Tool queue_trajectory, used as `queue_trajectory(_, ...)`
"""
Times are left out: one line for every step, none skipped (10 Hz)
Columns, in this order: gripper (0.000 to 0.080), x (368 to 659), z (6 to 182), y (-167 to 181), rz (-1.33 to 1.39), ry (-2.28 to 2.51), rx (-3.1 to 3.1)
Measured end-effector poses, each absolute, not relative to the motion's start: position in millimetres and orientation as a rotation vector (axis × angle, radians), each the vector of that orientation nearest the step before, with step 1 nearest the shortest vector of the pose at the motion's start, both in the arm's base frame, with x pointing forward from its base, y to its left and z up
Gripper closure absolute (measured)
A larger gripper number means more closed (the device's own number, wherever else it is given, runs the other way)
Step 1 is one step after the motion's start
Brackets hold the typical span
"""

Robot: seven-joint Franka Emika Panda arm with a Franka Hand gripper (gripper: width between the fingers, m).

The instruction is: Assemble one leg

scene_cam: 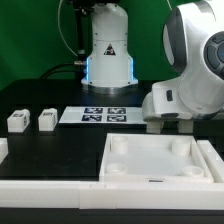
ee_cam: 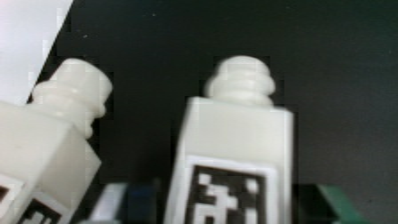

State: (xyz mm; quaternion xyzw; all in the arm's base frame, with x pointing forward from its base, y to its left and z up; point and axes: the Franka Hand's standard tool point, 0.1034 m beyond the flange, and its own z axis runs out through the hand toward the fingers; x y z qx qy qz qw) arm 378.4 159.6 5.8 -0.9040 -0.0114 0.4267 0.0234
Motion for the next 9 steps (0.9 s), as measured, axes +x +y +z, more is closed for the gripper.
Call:
queue_trajectory(0.0512,379,6.0,161,1.319,-0.038,-2.799)
queue_trajectory(0.0512,379,6.2,162,1.318,-0.041,-2.799)
queue_trajectory(0.0512,379,6.2,162,1.318,-0.042,-2.799)
queue_trajectory(0.0512,379,6.3,162,1.318,-0.042,-2.799)
queue_trajectory(0.0512,380,8.9,161,1.321,-0.046,-2.796)
queue_trajectory(0.0512,382,17.0,159,1.324,-0.050,-2.793)
queue_trajectory(0.0511,385,30.9,155,1.335,-0.049,-2.788)
queue_trajectory(0.0511,389,47.9,152,1.345,-0.047,-2.783)
queue_trajectory(0.0511,393,66.8,147,1.357,-0.052,-2.775)
